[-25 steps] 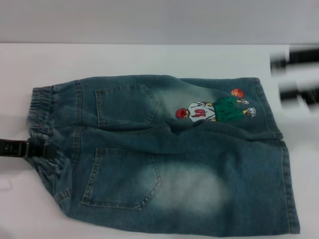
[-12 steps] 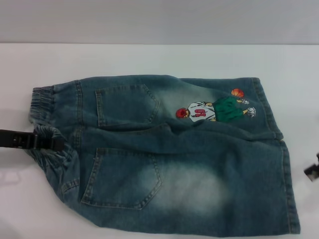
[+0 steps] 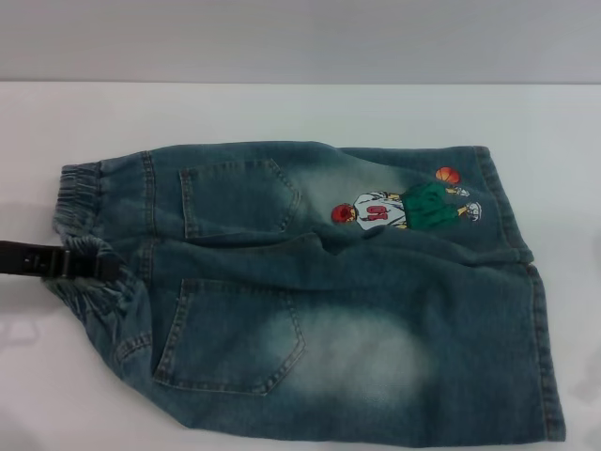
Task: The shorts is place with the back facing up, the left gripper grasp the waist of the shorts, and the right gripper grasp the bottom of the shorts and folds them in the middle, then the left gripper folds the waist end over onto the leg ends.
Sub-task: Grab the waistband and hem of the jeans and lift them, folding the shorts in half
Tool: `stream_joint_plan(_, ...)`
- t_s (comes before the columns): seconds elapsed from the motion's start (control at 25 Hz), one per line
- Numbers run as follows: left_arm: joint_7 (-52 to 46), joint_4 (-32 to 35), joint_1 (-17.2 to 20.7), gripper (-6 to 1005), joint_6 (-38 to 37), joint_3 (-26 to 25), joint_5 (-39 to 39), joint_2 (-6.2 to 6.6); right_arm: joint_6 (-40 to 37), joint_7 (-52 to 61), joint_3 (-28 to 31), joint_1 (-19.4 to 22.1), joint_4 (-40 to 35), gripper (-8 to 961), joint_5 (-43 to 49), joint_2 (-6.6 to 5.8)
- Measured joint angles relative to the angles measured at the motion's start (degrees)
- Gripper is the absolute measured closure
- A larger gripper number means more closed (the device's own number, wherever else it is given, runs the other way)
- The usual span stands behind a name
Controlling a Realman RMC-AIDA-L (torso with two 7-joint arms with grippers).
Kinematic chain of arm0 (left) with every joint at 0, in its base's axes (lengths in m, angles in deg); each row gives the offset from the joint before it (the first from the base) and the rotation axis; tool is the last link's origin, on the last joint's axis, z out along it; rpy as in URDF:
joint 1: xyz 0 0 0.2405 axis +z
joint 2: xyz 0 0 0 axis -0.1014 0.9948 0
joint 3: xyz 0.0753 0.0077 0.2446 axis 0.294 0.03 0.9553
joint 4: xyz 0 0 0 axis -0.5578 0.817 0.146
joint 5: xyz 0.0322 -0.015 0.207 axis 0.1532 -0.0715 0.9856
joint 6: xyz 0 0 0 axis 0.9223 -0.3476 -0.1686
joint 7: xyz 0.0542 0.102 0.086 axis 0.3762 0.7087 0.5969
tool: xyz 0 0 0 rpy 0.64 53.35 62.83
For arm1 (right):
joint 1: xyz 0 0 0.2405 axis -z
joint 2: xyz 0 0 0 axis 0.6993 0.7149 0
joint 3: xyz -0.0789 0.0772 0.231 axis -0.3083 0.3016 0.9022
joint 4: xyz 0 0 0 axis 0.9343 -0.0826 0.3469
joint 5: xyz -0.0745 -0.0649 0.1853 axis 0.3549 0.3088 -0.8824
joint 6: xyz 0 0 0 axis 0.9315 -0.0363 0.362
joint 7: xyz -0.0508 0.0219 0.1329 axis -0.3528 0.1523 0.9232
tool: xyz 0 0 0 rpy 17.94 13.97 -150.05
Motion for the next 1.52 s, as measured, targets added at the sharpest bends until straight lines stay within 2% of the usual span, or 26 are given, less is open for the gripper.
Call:
stream_joint_plan(0.28,-0.09,-0.07,-0.21,939,0.10,0.12,0.10,-0.35,0.81,2.84,-5.88,-1.06,0.74,210,2.96,0.59)
stream_joint_plan(0.48,-0.12,-0.13,-0.25,937,0.16,0.12,0.12,-0.68,2.79,3.60,-6.95,-1.50,2.16,209,7.15,1.53)
stream_joint_plan(1.24,-0.13,-0.11,-0.12,931,0.45,0.03,0.20,-1.14,9.95,4.49,-6.97,-2.08,2.43,208,14.60,7.47)
stream_joint_plan(1.52,-0.52,-0.11,-0.15,928,0.66,0.13,0.21,-1.24,10.74,4.51,-6.98,-2.33,2.24,209,14.63,7.84)
